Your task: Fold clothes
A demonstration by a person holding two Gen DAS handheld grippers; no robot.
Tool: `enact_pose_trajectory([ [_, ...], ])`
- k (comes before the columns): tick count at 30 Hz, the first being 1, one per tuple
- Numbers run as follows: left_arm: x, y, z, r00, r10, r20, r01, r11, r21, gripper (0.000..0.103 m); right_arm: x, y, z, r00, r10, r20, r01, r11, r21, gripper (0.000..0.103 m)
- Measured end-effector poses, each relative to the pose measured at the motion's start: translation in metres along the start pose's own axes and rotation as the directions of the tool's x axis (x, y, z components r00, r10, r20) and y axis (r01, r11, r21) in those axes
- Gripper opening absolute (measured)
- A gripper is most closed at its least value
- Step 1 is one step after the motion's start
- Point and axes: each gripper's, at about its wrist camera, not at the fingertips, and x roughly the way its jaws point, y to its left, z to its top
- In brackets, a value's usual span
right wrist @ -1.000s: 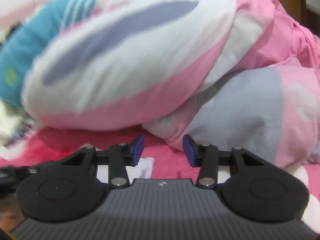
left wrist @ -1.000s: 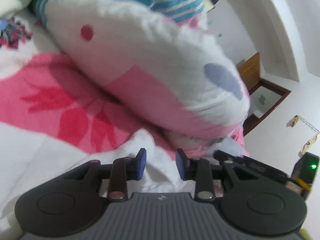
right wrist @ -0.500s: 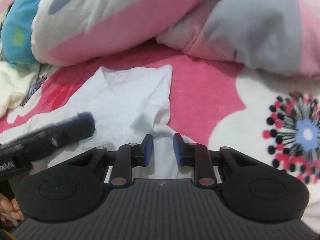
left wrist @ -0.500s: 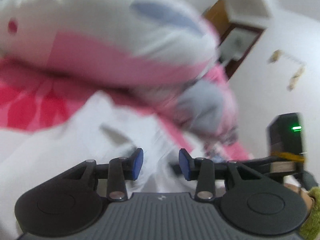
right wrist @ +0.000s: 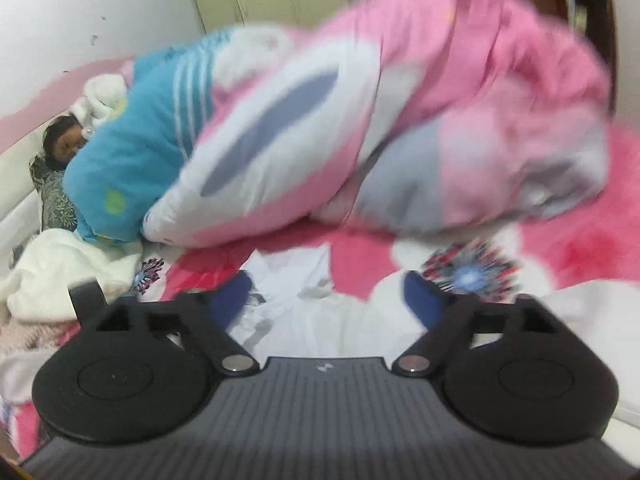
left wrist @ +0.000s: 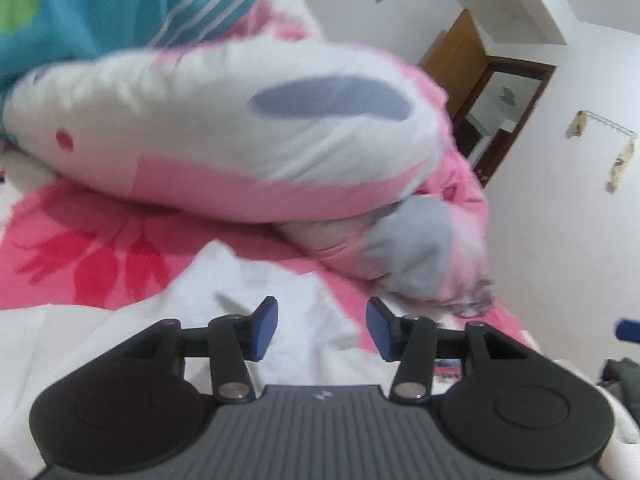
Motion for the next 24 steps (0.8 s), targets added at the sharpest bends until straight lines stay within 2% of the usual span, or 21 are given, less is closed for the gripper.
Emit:
enact_pose_trajectory([
  [2, -0.027, -0.021, 0.001, 1.000, -0.017, 0.011, 0.017, 1.000, 0.018, 0.057, -0.035, 0.000, -0.012, 0.997, -0.059, 0.040, 0.059, 0.998, 0.001, 0.101],
  [4, -0.053, -0.044, -0.001, 0.999, -0.038, 0.013, 0.038, 0.998, 0.043, 0.069, -0.063, -0.002, -0.028, 0.992, -0.113, 0.055, 0.111, 0.993, 0.034, 0.102],
  [7, -0.080, -0.078, -0.015, 0.998, -0.059, -0.026, 0.061, 0.993, 0.106, 0.078, -0.091, -0.006, -0.052, 0.984, -0.176, 0.036, 0.172, 0.982, 0.080, 0.102],
  [8, -0.091, -0.086, -0.021, 0.998, -0.057, -0.040, 0.061, 0.990, 0.127, 0.079, -0.098, -0.007, -0.058, 0.979, -0.201, 0.022, 0.198, 0.975, 0.097, 0.102],
  [10, -0.109, -0.095, -0.033, 0.997, -0.043, -0.067, 0.052, 0.989, 0.139, 0.088, -0.114, -0.009, -0.069, 0.969, -0.248, -0.004, 0.247, 0.961, 0.123, 0.102],
  [13, -0.128, -0.100, -0.049, 0.995, -0.005, -0.101, 0.019, 0.991, 0.131, 0.091, -0.136, -0.012, -0.076, 0.957, -0.290, -0.005, 0.288, 0.948, 0.135, 0.102],
  [17, -0.144, -0.102, -0.066, 0.990, 0.043, -0.136, -0.022, 0.988, 0.150, 0.096, -0.161, -0.022, -0.071, 0.959, -0.282, 0.025, 0.275, 0.948, 0.160, 0.102],
  [22, -0.144, -0.112, -0.084, 0.985, 0.101, -0.142, -0.072, 0.978, 0.194, 0.101, -0.161, -0.034, -0.043, 0.961, -0.270, 0.054, 0.262, 0.957, 0.125, 0.102],
  [24, -0.141, -0.113, -0.089, 0.984, 0.107, -0.145, -0.077, 0.978, 0.196, 0.102, -0.154, -0.045, -0.033, 0.953, -0.298, 0.053, 0.291, 0.950, 0.117, 0.102],
])
